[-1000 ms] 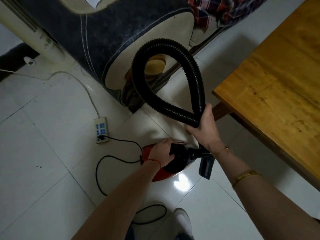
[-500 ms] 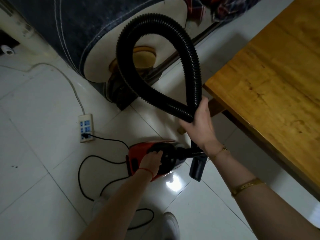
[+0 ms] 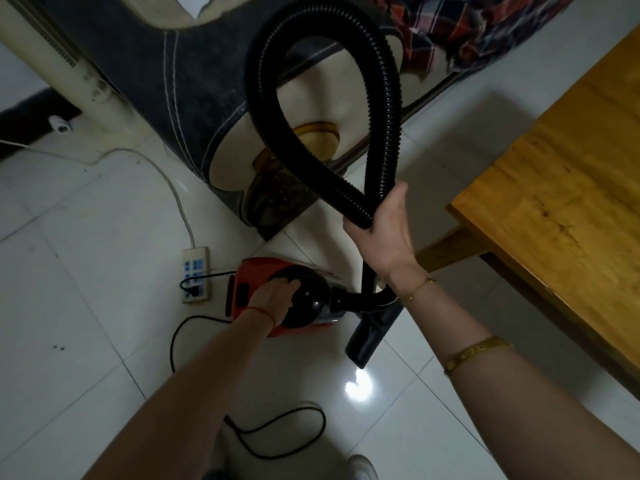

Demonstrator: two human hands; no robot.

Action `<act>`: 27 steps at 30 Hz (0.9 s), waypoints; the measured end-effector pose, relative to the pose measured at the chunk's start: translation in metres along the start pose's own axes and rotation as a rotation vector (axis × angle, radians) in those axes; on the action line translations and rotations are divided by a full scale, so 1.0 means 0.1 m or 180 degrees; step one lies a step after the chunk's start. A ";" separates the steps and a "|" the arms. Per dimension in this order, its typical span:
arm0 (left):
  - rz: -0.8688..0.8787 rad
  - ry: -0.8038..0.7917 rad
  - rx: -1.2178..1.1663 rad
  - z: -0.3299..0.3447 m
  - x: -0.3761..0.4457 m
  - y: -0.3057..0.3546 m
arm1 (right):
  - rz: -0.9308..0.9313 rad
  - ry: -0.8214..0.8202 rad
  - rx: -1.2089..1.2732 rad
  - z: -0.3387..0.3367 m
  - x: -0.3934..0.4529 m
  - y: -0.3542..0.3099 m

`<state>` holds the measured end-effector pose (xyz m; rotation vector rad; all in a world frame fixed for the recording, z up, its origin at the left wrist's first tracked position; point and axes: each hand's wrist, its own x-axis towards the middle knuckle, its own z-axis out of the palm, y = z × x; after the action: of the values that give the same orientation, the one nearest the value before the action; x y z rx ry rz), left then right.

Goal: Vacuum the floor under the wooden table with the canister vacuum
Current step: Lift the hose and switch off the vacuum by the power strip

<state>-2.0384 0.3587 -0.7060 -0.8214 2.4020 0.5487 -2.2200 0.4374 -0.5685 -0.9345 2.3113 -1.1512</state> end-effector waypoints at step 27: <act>0.0583 0.0573 -0.0264 -0.27 -0.17 -0.77 | 0.1024 -0.0360 0.0136 0.43 0.22 -0.42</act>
<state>-1.9862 0.2956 -0.6906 -0.7159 2.6533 0.6749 -2.1928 0.3794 -0.5606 -0.5686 2.2332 -0.9818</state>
